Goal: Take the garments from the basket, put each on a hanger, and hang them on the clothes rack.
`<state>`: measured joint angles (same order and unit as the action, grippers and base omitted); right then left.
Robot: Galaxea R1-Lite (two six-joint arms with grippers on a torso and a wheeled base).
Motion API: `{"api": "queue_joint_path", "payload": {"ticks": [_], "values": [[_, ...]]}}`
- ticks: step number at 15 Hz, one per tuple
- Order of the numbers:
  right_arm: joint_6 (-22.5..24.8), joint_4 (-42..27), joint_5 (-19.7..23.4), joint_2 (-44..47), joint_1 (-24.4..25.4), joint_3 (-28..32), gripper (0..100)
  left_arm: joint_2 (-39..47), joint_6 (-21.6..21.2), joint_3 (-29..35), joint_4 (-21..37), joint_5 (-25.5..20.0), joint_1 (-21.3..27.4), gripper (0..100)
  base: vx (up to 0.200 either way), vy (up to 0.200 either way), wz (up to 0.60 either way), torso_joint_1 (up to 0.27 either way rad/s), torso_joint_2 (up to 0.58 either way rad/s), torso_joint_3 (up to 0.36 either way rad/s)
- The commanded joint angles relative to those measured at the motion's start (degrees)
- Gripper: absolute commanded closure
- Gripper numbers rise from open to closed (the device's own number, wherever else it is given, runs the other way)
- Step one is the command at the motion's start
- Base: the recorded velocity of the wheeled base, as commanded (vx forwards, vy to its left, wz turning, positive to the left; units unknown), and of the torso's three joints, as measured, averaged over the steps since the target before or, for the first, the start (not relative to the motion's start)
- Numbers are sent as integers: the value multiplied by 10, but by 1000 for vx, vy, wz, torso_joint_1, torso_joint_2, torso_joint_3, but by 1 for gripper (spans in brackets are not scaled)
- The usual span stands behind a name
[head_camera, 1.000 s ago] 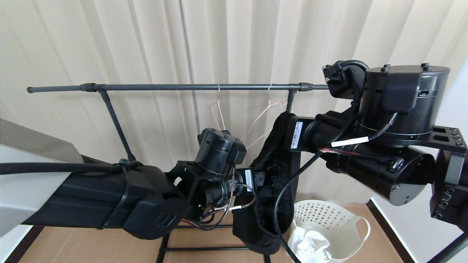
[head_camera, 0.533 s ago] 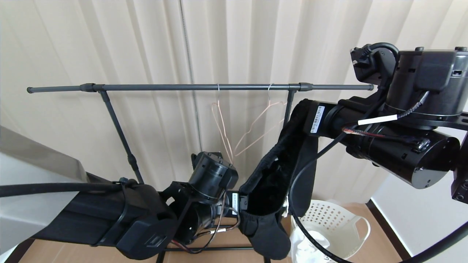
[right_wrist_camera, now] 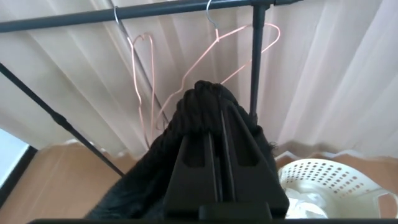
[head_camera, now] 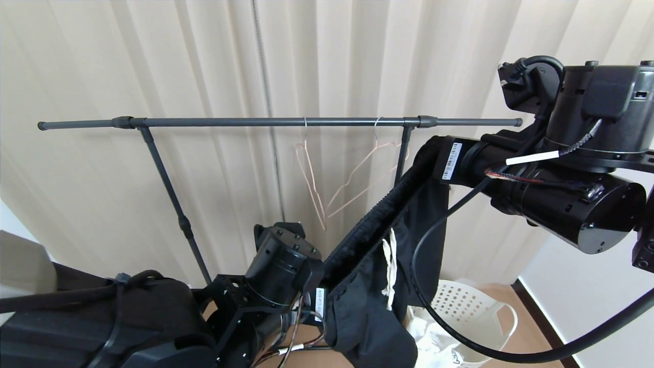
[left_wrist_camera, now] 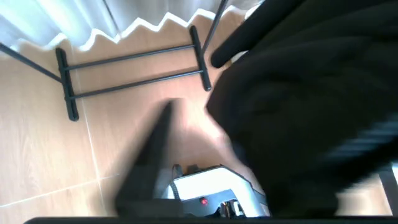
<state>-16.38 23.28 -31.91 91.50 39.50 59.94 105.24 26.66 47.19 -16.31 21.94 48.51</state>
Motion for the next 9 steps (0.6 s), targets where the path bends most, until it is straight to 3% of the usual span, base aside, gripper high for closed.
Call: {"api": "queue_joint_path", "payload": {"ticks": [1, 4, 7, 9], "values": [[17, 3, -1, -3, -3, -13, 100, -46, -20, 3, 1, 1, -7, 100, 0, 0, 0, 0, 0, 0], [78, 0, 1, -21, -6, -59, 100, -72, -86, 45, 0, 0, -60, 100, 0, 0, 0, 0, 0, 0], [174, 4, 2, -45, -6, -134, 100, -81, -117, 92, 1, 1, -82, 100, 0, 0, 0, 0, 0, 0], [203, 4, 2, -47, -4, -168, 100, -80, -124, 88, 1, 1, -82, 100, 0, 0, 0, 0, 0, 0]]}}
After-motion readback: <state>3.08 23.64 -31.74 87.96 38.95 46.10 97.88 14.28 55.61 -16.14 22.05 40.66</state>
